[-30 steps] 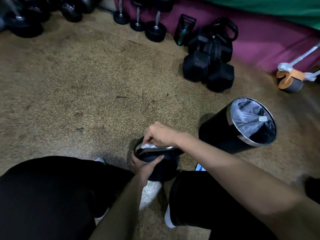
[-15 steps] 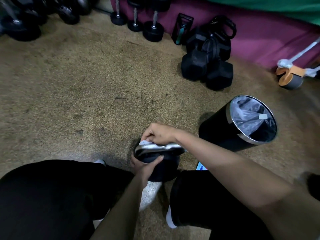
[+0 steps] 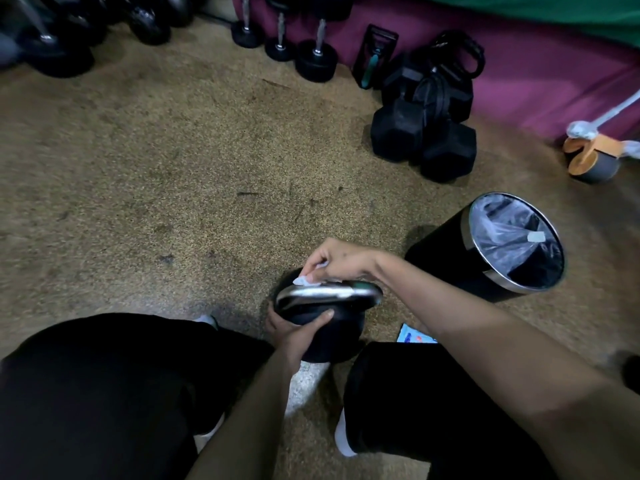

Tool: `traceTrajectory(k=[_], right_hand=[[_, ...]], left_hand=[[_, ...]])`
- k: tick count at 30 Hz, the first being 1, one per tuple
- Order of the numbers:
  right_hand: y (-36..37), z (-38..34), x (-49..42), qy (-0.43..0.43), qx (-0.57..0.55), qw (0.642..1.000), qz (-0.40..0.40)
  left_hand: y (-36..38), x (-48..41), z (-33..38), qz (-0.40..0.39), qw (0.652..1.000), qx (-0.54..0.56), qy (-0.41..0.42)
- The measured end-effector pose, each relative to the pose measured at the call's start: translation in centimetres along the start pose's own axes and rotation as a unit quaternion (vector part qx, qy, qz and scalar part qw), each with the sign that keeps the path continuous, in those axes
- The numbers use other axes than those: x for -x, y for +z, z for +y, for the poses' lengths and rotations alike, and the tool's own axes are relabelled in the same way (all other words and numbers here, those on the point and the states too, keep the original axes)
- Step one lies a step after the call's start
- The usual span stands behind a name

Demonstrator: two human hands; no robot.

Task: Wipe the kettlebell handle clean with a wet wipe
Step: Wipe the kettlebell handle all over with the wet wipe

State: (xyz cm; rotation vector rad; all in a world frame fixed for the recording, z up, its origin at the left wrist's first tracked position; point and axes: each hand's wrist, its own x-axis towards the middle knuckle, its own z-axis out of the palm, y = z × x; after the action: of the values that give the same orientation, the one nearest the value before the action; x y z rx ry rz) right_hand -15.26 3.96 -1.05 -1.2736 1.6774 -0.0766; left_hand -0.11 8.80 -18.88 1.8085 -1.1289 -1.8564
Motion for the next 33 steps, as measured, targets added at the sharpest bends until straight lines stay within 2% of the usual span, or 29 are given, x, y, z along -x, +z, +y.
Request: traceTrajectory(k=[7, 12, 17, 24, 27, 33], right_hand=[[1.8, -0.4, -0.6, 0.063, 0.060, 0.996, 0.020], [1.2, -0.6, -0.3, 0.018, 0.030, 0.999, -0.002], [0.7, -1.2, -0.1, 0.007, 0.096, 0.995, 0.016], [1.8, -3.1, 0.1, -0.054, 0.177, 0.982, 0.041], [2.1, -3.1, 0.5, -0.043, 0.230, 0.970, 0.073], [4.3, -3.6, 1.6, -0.129, 0.349, 0.927, 0.056]], left_hand=[[0.1, 0.0, 0.0, 0.002, 1.000, 0.005, -0.002], [0.2, 0.0, 0.1, 0.009, 1.000, -0.007, -0.003], [0.2, 0.1, 0.2, 0.006, 1.000, -0.020, -0.008], [1.0, -2.9, -2.9, 0.020, 0.999, -0.032, -0.010], [0.6, -1.2, -1.0, 0.013, 0.999, -0.032, -0.011], [0.4, -0.1, 0.7, 0.013, 0.999, -0.039, -0.012]])
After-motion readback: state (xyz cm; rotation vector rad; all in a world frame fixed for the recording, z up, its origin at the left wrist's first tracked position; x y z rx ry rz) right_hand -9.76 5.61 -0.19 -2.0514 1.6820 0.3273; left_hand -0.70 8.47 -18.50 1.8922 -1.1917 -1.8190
